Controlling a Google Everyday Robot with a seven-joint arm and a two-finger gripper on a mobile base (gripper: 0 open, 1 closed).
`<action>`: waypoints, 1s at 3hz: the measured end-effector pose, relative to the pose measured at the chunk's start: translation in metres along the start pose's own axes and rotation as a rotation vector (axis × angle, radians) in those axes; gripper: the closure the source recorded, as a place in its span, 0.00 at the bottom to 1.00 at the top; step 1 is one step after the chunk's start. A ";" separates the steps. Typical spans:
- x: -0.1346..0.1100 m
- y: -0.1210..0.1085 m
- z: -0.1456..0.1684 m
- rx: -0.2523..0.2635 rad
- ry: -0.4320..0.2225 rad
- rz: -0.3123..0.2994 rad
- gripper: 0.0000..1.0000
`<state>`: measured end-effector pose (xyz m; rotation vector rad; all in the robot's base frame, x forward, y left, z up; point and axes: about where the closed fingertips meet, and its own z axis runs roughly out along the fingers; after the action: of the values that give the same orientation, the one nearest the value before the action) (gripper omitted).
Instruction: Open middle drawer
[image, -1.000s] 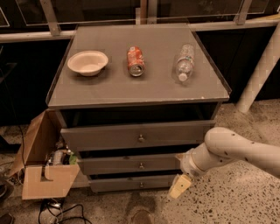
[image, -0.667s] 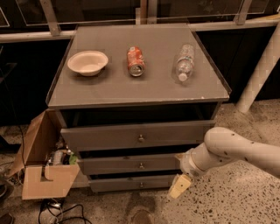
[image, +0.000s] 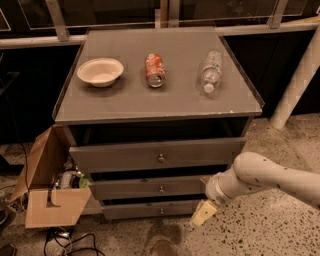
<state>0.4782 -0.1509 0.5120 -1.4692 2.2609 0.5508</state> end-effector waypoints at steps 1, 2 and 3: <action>0.003 0.006 0.012 -0.021 0.007 0.004 0.00; -0.006 -0.007 0.030 -0.018 -0.004 -0.006 0.00; -0.019 -0.028 0.034 0.009 -0.027 -0.025 0.00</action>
Offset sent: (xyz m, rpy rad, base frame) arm 0.0350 0.0282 -0.0343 0.0203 -0.0111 0.0145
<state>0.5149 -0.1287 0.4898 -1.4749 2.2189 0.5493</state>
